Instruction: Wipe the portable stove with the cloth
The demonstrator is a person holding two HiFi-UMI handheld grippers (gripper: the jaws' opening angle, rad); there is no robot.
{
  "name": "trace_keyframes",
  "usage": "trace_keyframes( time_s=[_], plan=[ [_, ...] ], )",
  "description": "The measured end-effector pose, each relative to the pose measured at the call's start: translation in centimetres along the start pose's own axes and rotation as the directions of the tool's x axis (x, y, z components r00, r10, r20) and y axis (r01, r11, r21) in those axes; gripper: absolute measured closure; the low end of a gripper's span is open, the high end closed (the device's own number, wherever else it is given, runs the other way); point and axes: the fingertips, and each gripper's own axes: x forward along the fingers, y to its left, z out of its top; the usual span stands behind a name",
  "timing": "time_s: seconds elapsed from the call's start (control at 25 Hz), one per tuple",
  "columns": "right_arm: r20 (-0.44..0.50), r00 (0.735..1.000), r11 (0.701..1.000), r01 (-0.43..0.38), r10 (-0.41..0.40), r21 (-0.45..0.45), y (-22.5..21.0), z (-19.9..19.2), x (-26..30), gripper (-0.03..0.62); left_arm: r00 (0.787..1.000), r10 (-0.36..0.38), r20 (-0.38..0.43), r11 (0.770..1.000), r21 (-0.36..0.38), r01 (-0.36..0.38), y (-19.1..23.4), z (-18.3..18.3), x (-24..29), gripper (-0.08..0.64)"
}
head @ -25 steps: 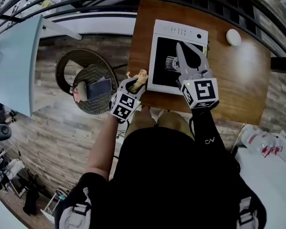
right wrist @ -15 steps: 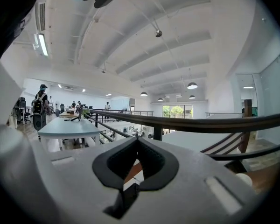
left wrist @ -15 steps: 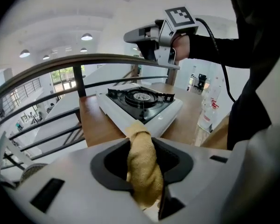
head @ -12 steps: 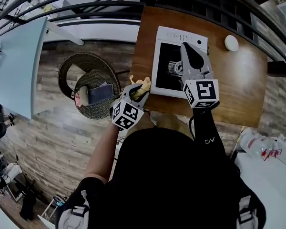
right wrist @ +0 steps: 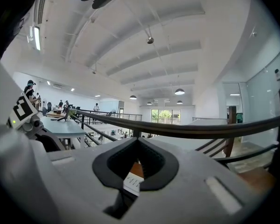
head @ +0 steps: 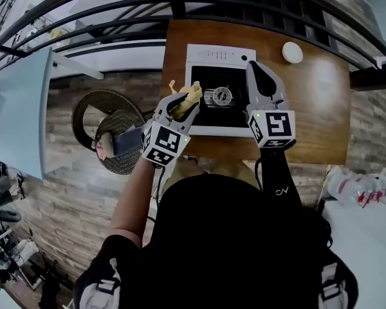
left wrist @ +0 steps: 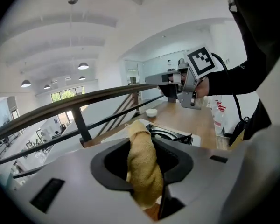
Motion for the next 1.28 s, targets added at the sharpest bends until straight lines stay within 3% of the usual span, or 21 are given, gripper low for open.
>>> trace_keyframes(
  time_s=[0.4,0.68,0.84,1.0,1.16,1.28],
  plan=[
    [0.021,1.0,1.0,0.005,-0.005,0.024,-11.2,-0.5,-4.8,0.591,1.0,0.008,0.014,0.998,0.058,-0.009,-5.3,9.4,8.4,0.433],
    [0.028,0.999,0.998,-0.02,0.018,0.063,-15.9,-1.5,-5.7,0.591,0.999,-0.013,-0.038,0.993,0.115,0.017,-8.0,12.7,14.4,0.433],
    [0.017,1.0,0.996,-0.026,0.025,0.081,-17.6,-2.6,-6.0,0.591,0.993,-0.025,-0.118,0.969,0.241,0.053,-8.1,13.3,19.2,0.433],
    [-0.005,0.999,0.996,-0.031,0.032,0.087,-18.6,-3.7,-6.2,0.591,0.978,-0.04,-0.203,0.976,0.202,0.082,-6.6,12.8,23.9,0.433],
    [-0.012,0.999,0.994,-0.028,0.029,0.104,-20.3,-4.5,-6.4,0.591,0.957,-0.025,-0.29,0.971,0.222,0.092,-6.5,11.9,28.1,0.433],
    [-0.016,0.999,0.992,-0.033,0.036,0.119,-20.7,-4.9,-6.2,0.591,0.921,-0.014,-0.389,0.961,0.249,0.12,-6.8,9.7,30.0,0.431]
  ],
)
